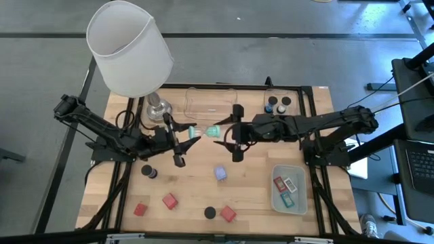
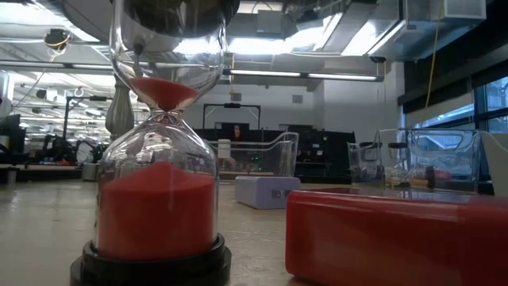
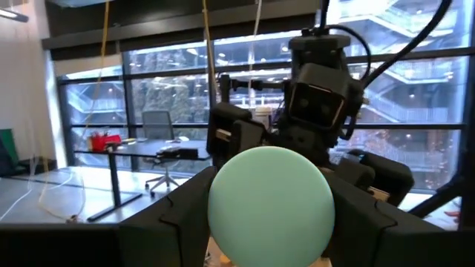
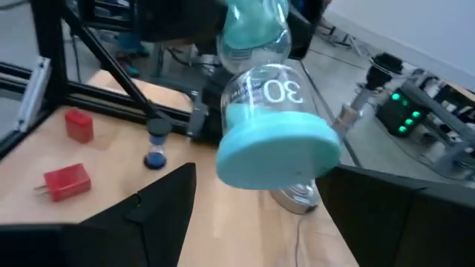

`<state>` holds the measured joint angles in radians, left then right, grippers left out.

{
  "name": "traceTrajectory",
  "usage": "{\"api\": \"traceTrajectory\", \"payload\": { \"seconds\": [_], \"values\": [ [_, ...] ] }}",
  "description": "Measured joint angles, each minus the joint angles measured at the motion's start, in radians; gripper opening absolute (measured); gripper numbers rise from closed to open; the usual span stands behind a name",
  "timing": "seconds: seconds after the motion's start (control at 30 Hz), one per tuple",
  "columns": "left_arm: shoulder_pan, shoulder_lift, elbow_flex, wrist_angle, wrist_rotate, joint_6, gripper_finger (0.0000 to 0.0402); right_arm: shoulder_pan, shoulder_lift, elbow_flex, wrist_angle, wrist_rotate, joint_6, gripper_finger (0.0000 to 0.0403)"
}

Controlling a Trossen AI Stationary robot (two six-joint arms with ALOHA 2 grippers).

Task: Pick & Place Office items
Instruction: Put the green hourglass into the right transparent bin

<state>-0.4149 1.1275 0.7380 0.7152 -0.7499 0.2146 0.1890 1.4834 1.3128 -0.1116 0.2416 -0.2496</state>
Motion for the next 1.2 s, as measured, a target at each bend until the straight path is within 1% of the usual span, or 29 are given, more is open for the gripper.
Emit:
{"api": "traceTrajectory", "payload": {
  "seconds": [0.13,0.23,0.33,0.5,0.63,0.77,1.03,1.2],
  "values": [
    [0.0,0.001,0.0,0.0,0.041,0.0,0.0196,0.001,0.0,0.0,0.044,-0.016,0.026,0.0279],
    [0.001,0.001,0.0,0.001,0.045,-0.001,0.0197,0.001,0.0,0.0,0.084,-0.038,0.054,0.0279],
    [0.0,0.001,0.0,0.015,0.045,-0.002,0.0196,0.001,0.0,0.0,0.09,-0.059,0.086,0.0279],
    [0.001,0.001,0.0,0.02,0.047,0.0,0.0196,0.001,0.0,0.0,0.09,-0.08,0.092,0.0279],
    [0.002,0.001,0.0,0.02,0.069,0.0,0.0196,0.001,0.0,0.0,0.098,-0.114,0.115,0.0276],
    [0.012,0.001,0.0,0.02,0.093,-0.003,0.0196,0.0,0.0,0.0,0.115,-0.128,0.116,0.026],
    [0.025,0.001,0.0,0.021,0.122,-0.018,0.0196,0.0,0.0,0.0,0.12,-0.127,0.119,0.0204],
    [0.025,0.001,0.0,0.022,0.122,-0.013,0.0196,0.0,0.0,0.0,0.12,-0.127,0.122,0.0201]
  ]
}}
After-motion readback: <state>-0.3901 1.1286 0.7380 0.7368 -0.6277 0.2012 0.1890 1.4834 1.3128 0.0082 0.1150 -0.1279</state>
